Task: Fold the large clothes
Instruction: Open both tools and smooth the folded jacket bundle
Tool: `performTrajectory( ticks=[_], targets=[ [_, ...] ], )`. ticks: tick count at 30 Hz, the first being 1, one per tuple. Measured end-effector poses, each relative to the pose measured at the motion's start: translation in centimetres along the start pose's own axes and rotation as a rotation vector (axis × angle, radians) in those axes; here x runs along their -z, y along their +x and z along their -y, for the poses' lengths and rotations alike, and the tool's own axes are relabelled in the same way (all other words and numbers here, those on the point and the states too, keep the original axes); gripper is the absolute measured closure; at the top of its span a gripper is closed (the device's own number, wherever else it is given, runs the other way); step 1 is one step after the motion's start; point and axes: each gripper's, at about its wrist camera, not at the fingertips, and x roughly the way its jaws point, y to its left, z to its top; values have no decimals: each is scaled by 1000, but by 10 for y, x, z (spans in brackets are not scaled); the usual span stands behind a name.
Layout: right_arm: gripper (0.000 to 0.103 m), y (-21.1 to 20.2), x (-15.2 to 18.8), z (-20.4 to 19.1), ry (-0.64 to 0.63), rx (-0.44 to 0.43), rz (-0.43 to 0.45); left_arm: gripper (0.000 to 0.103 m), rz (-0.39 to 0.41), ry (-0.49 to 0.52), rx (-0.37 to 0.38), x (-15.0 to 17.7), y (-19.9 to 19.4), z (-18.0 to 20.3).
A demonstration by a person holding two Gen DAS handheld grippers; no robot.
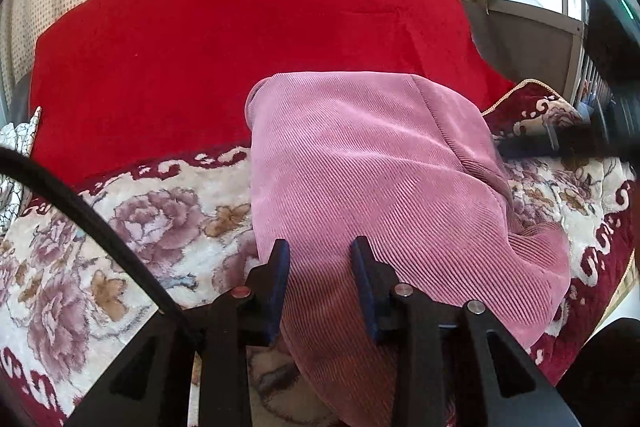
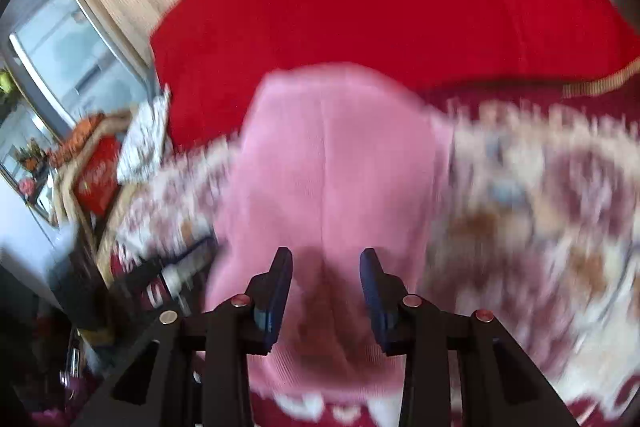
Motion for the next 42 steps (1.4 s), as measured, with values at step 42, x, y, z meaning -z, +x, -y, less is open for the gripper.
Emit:
performTrajectory(
  ticks=[42],
  targets=[
    [60,87,-67,-4,90,5,-55,64,14,-10,98,2,9,-24]
  ],
)
